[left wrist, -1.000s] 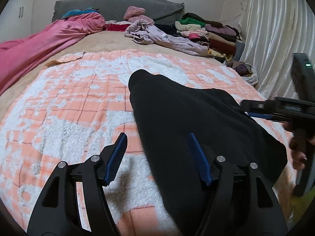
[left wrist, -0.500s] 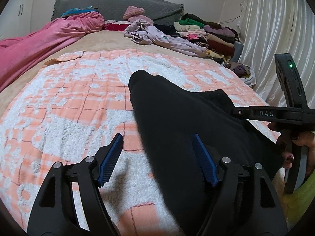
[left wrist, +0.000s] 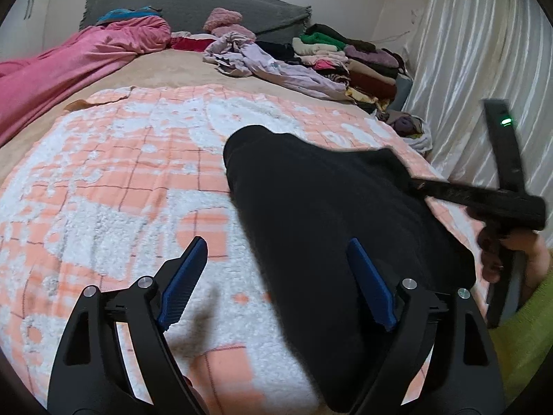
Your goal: Fold small clothes
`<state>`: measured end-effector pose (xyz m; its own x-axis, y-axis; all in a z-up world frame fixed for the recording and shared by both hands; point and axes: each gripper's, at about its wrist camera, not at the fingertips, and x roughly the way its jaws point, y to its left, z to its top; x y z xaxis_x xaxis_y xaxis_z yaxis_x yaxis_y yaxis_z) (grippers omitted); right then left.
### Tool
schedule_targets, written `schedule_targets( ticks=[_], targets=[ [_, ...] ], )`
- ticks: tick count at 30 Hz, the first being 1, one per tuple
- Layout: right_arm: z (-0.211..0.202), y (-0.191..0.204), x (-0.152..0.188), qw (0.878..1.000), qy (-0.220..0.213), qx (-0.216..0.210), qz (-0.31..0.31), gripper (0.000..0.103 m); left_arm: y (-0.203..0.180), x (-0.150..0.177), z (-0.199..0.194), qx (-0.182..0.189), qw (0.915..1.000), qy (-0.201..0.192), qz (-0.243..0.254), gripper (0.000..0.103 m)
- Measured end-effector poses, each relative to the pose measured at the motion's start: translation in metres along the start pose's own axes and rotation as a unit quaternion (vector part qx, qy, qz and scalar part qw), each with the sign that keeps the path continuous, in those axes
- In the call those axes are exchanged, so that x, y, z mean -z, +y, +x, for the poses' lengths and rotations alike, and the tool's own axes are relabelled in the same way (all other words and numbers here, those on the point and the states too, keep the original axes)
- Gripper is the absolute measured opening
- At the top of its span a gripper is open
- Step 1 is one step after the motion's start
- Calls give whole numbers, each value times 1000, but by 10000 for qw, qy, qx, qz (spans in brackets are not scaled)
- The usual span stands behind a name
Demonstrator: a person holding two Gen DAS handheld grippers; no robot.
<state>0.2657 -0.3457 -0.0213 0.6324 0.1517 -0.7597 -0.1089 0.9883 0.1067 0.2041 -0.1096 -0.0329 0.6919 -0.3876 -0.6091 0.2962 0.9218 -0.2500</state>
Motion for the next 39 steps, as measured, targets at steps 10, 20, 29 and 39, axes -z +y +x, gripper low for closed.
schedule_targets(
  ticks=[10,20,29,39],
  targets=[
    [-7,-10,17,9997,-139,59,176,33,5,3,2,-6,9999,76,-80,80],
    [-81,2,67,9958,-440,-713,375,34,-6,9,-5,-89,9999,54,72,80],
    [-47,15,98,9994,116,-210,244,30,-13,13,-8,-121,9998,46,175,81],
    [-64,19,102,9996,-42,-119,256,55,-20,19,-16,-275,9992,39,269,84]
  ],
)
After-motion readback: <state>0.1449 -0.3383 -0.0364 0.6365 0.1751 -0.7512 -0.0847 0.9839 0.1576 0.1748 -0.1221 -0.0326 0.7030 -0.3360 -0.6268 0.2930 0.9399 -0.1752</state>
